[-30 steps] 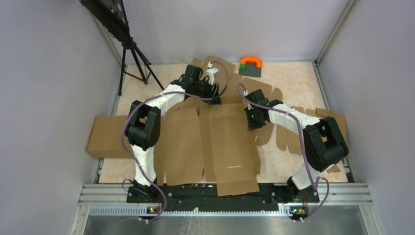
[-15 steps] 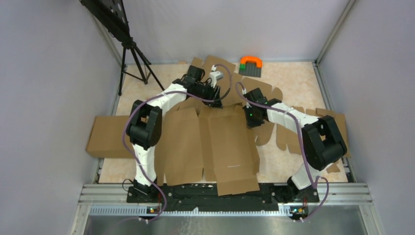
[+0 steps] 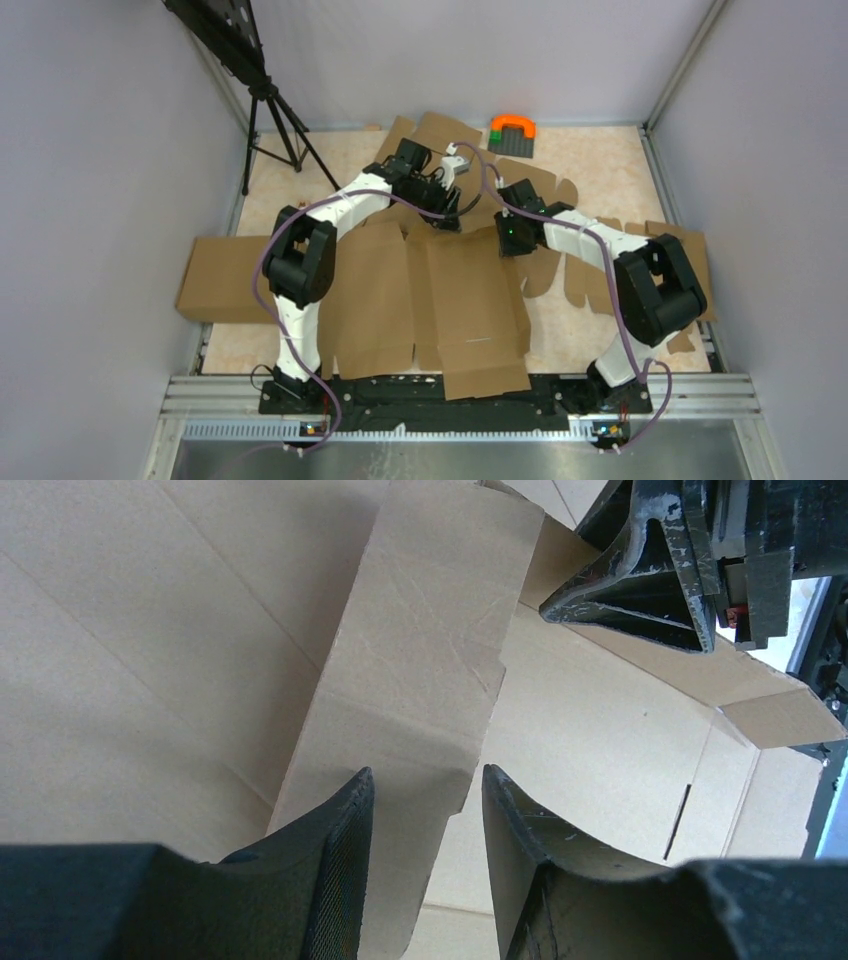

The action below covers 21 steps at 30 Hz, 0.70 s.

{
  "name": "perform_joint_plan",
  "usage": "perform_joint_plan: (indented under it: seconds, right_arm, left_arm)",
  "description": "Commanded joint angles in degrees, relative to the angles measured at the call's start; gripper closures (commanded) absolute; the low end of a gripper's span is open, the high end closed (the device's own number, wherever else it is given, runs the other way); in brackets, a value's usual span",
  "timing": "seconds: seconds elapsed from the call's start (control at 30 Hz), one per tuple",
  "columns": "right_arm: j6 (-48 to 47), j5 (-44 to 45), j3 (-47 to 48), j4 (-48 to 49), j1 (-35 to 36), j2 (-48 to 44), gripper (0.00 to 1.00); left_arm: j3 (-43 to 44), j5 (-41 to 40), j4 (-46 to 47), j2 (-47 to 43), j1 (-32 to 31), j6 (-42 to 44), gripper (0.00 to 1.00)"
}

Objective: Fold the paper box
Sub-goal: Fold the paper box at the center of the board.

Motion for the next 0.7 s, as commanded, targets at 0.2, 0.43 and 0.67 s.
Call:
perform_joint_plan:
  seconds: [0.2, 0.43, 0.67]
  right_arm:
    - [5.81, -2.49, -4.1, 12.1, -1.32, -3.42, 0.58]
    - [8.78, -9.32, -8.89, 18.91, -4.91, -7.77, 0.46]
    - [12.7, -10.34, -12.43, 24.46, -6.7, -11.14, 0.39]
  left_arm:
    - [0.67, -3.88, 0.01, 0.29, -1.12, 0.37, 0.53]
    - [1.48, -4.04, -0.34, 1.0, -1.11, 0.08, 0.53]
    - [1.84, -3.75, -0.69, 1.45, -1.19, 0.08, 0.53]
